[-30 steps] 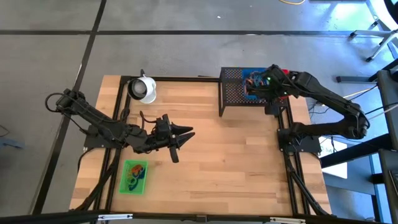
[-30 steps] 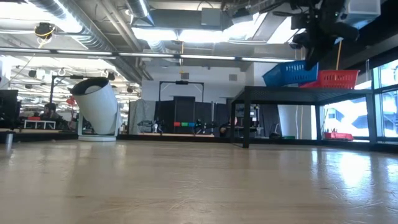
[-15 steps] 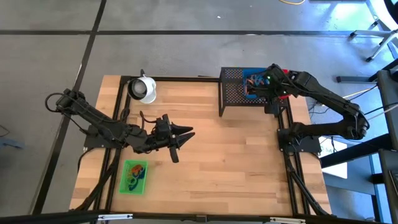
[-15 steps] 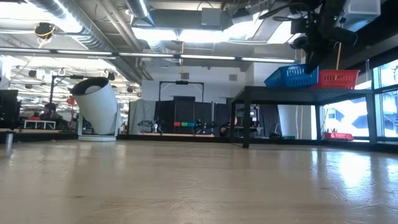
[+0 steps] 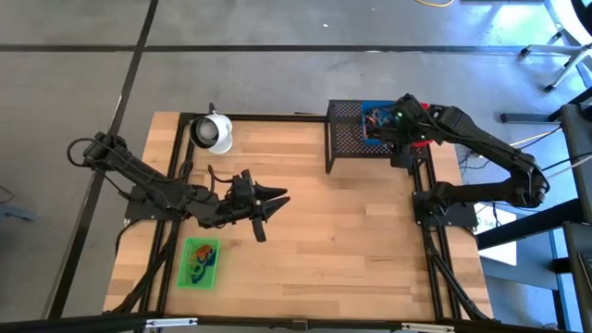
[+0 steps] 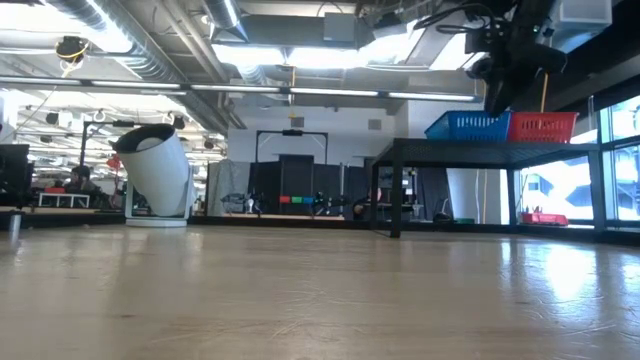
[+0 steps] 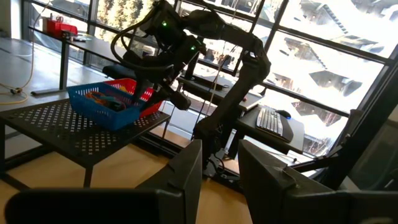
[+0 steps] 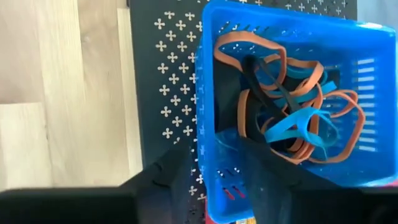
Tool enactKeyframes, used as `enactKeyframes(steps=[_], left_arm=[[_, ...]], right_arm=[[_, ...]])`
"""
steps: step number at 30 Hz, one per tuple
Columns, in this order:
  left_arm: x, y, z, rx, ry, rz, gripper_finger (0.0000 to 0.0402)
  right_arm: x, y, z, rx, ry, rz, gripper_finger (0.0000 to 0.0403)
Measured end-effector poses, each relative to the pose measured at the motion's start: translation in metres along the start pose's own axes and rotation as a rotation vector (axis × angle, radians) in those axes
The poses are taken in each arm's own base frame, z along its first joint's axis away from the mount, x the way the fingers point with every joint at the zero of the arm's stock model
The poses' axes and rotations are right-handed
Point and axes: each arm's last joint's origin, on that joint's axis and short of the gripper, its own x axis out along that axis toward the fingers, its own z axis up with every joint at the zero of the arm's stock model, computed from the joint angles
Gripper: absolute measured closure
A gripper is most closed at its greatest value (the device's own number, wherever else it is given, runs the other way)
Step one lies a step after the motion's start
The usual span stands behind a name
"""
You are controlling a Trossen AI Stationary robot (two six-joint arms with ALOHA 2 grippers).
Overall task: Pick & Place Office Desk Supplies
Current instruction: Put the green bin with spring keychains on the shelf
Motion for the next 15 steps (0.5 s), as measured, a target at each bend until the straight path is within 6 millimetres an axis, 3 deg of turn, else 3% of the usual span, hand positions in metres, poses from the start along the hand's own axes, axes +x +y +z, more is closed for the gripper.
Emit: enactKeyframes(steps=[7, 15], left_arm=[[0.0, 0.0, 0.0, -0.001, -0.001, 0.0, 0.0304], [0.003, 0.003, 0.0, 0.007, 0.006, 0.003, 0.0304]], right_arm=[[-0.024, -0.006, 0.004, 0.074, -0.028, -0.019, 0.0231], [-0.066, -0.012, 0.019, 0.284, -0.209, -0.023, 0.023]])
